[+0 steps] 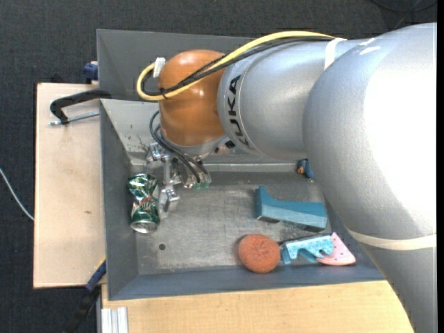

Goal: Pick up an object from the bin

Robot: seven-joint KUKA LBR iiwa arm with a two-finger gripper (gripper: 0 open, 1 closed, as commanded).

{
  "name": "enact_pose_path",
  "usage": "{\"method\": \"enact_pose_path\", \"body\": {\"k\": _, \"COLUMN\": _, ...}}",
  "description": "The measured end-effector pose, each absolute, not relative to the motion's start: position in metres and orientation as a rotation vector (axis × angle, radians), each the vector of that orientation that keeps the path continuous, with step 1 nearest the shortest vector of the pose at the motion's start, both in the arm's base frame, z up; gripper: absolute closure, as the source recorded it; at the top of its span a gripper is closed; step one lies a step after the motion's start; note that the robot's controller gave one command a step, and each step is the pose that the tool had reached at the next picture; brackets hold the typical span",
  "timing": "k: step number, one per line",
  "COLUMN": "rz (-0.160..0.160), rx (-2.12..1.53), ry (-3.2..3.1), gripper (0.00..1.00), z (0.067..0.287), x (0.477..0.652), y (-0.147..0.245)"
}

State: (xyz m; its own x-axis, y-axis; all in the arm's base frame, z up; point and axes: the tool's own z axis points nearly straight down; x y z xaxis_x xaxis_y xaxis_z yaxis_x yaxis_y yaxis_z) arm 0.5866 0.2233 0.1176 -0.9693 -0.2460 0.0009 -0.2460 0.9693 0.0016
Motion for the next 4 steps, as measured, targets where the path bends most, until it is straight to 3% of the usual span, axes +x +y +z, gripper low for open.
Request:
{"method": "enact_pose_path", "body": {"k": 1, "rz": -0.002, "rx": 0.412, "ry": -3.114, "gripper": 0.0, "z": 0.116, "x": 0.586, "y": 0.226}}
{"method": "enact_pose_path", "body": {"k": 2, "rz": 0.001, "rx": 0.945, "ry": -3.004, "gripper": 1.0, "z": 0.077, "x": 0.598, "y": 0.229}}
{"method": "enact_pose_path", "body": {"k": 3, "rz": 0.001, "rx": 0.945, "ry": -3.004, "gripper": 1.0, "z": 0.077, "x": 0.598, "y": 0.228}}
{"method": "enact_pose_path", "body": {"k": 4, "rz": -0.002, "rx": 0.934, "ry": -3.002, "gripper": 1.0, "z": 0.128, "x": 0.596, "y": 0.231}}
